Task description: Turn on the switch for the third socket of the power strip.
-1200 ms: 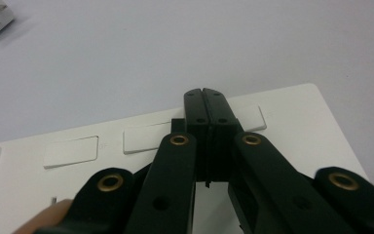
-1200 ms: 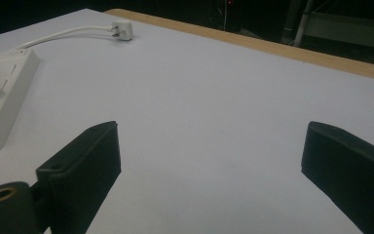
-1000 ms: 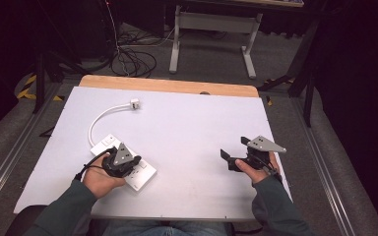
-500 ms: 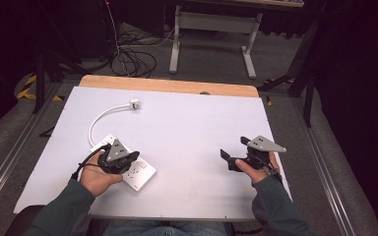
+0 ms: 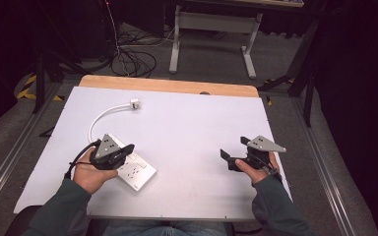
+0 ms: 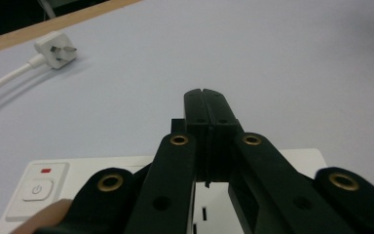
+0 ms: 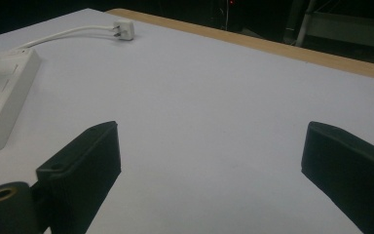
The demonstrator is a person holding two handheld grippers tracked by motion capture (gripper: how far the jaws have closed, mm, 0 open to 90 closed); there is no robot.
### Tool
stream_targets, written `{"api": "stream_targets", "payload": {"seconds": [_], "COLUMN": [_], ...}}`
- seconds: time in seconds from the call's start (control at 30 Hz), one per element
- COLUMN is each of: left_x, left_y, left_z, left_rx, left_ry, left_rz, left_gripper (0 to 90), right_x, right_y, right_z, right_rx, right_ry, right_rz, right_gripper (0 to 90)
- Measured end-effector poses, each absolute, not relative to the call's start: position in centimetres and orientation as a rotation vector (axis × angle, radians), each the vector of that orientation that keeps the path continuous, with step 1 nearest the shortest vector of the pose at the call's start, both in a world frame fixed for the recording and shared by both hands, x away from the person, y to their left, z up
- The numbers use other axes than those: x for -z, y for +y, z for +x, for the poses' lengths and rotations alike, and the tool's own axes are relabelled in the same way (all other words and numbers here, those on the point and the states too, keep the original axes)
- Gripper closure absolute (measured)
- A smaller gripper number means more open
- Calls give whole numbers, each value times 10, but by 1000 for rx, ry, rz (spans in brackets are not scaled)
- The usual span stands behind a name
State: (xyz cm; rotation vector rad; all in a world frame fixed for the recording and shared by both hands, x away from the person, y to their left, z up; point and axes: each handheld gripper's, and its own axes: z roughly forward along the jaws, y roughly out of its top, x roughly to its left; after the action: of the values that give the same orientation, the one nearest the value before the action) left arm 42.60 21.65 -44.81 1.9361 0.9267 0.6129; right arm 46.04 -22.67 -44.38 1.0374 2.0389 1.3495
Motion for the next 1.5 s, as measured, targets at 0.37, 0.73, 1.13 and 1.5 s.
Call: {"api": "stream_targets", "payload": {"seconds": [0.37, 0.73, 1.13, 1.5], "left_x": [434, 428, 422, 421], "left_y": [249, 266, 292, 304], "left_z": [418, 410, 393, 388], "left_rx": [-647, -701, -782, -805], "left_ry": [996, 1032, 1107, 1148], "left_rz": [1796, 1721, 1596, 1542], "left_gripper": [900, 900, 892, 869], "right_x": [444, 444, 443, 443], "right_y": [-226, -226, -226, -225], "right_z": [461, 461, 461, 461], "right_rx": [-1342, -1346, -1341, -1345], "right_ry": [2044, 2042, 2041, 2044], "right_rz": [1034, 1034, 1029, 1030], "right_gripper": [78, 78, 78, 78]}}
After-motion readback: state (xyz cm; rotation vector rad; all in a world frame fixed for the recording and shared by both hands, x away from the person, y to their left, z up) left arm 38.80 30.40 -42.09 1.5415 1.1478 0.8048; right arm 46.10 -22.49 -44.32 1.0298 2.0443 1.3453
